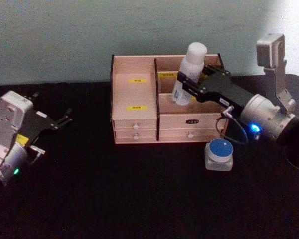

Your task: Pick up the facial cleanser and watermelon frost from the table and place them into the tiered storage box.

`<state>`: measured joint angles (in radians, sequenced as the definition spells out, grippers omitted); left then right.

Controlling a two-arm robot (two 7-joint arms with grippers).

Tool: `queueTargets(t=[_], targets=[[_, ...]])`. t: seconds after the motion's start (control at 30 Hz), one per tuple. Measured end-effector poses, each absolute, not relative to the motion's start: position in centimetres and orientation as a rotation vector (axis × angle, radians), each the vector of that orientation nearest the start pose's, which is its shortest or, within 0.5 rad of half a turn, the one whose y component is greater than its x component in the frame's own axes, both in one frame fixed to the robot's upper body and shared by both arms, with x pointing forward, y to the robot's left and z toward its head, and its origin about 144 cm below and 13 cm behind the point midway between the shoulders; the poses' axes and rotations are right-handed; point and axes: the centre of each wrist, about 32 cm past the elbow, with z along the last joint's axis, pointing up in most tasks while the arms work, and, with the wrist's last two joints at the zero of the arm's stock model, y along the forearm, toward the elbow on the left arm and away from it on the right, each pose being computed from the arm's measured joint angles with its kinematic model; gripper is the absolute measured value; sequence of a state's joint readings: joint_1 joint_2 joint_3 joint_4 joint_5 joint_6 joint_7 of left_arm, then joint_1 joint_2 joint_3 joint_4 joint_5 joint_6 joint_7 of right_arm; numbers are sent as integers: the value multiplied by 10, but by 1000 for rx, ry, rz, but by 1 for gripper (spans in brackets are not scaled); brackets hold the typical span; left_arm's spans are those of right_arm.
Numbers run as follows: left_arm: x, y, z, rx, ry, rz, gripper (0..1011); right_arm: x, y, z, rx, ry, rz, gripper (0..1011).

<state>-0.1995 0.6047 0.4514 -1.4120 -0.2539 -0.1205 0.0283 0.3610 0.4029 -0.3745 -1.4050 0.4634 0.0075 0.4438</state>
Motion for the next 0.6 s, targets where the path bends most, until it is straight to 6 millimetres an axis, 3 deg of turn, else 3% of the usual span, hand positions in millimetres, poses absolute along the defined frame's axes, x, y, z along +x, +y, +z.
queueTargets(t=[0.6], targets=[[489, 310, 1140, 304, -285, 1248, 1001, 580, -245, 1203, 11, -64, -926, 586]])
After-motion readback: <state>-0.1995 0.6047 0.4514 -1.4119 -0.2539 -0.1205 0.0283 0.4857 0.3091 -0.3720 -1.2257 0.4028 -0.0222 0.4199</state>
